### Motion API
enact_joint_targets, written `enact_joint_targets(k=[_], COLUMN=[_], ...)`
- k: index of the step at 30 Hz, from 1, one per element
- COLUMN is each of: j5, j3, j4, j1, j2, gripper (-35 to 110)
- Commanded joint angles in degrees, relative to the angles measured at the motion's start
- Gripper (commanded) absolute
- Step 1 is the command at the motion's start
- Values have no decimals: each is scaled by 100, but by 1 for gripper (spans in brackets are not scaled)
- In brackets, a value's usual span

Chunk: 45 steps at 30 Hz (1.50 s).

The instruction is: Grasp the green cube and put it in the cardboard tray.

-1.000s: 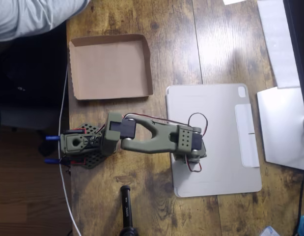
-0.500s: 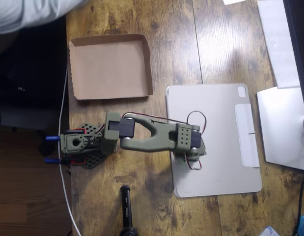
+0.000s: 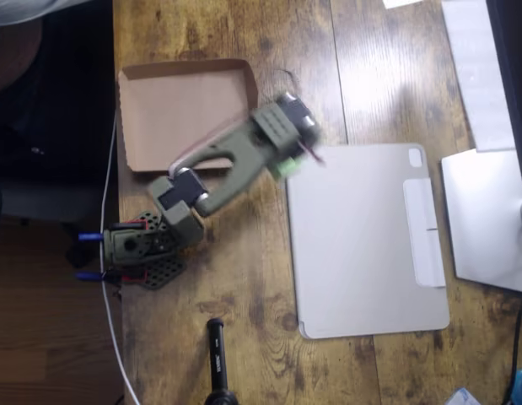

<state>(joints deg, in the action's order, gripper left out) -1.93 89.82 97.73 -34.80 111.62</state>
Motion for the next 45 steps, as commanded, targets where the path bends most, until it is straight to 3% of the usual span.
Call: enact_joint_targets(k=[1,9,16,22,30,33,45], j5=[-167,-396,-413,-404,-229,-70,114], j3=[185,984,2479,3164,3059,3050,2812], j4=[0,-984,-2373,-2988,-2681,-2522,-2145], j1=[-1459,-2672,-2531,-2479,-2329,-2268,-2048], j2=[589,562,519,554,809,940,1028], gripper=[4,3,4,4,6,25,31])
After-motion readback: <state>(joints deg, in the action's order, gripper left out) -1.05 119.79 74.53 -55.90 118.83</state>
